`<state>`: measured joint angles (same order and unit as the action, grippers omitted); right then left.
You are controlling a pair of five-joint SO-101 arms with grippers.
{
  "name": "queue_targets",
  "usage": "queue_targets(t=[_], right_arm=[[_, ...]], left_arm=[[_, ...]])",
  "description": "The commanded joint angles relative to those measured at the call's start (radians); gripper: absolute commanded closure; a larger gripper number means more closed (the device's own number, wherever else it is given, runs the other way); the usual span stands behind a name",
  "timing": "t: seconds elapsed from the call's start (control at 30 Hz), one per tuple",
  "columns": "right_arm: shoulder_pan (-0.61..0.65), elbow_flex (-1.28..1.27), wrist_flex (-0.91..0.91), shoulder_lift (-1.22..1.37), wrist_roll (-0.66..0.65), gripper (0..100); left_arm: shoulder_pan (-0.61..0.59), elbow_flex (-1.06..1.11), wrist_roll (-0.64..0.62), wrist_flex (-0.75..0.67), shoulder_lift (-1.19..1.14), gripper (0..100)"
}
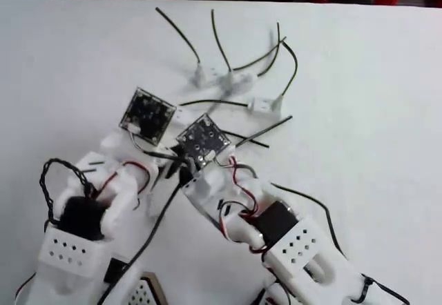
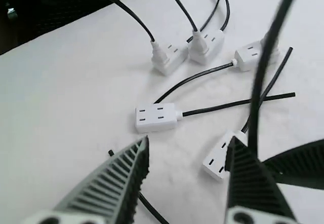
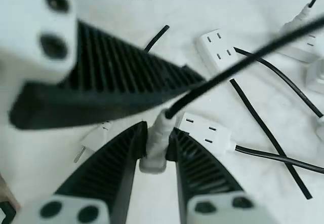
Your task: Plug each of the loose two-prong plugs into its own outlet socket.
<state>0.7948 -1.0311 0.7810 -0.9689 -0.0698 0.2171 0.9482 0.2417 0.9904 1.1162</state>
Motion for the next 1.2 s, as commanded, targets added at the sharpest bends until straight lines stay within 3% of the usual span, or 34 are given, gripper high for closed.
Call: queue_targets(t=[0.0, 0.33, 0.5, 0.87, 1.17], right_arm=[[0.016, 0.017, -0.022, -0.001, 0.000, 98.1], [0.012, 0.017, -0.022, -0.001, 0.002, 98.1], [-0.033, 0.012, -0.077, 0.024, 0.002, 98.1], [-0.108, 0.141, -0.220, 0.438, 0.189, 98.1], [-0.143, 0.147, -0.381, 0.638, 0.193, 98.1]], left_arm=[[0.058, 0.035, 0.000, -0.020, 0.064, 74], [-0.056, 0.041, -0.011, 0.015, 0.176, 74], [-0.139, 0.066, -0.112, 0.020, 0.182, 74], [-0.156, 0.103, -0.169, 0.015, 0.182, 74], [-0.156, 0.103, -0.169, 0.017, 0.182, 74]])
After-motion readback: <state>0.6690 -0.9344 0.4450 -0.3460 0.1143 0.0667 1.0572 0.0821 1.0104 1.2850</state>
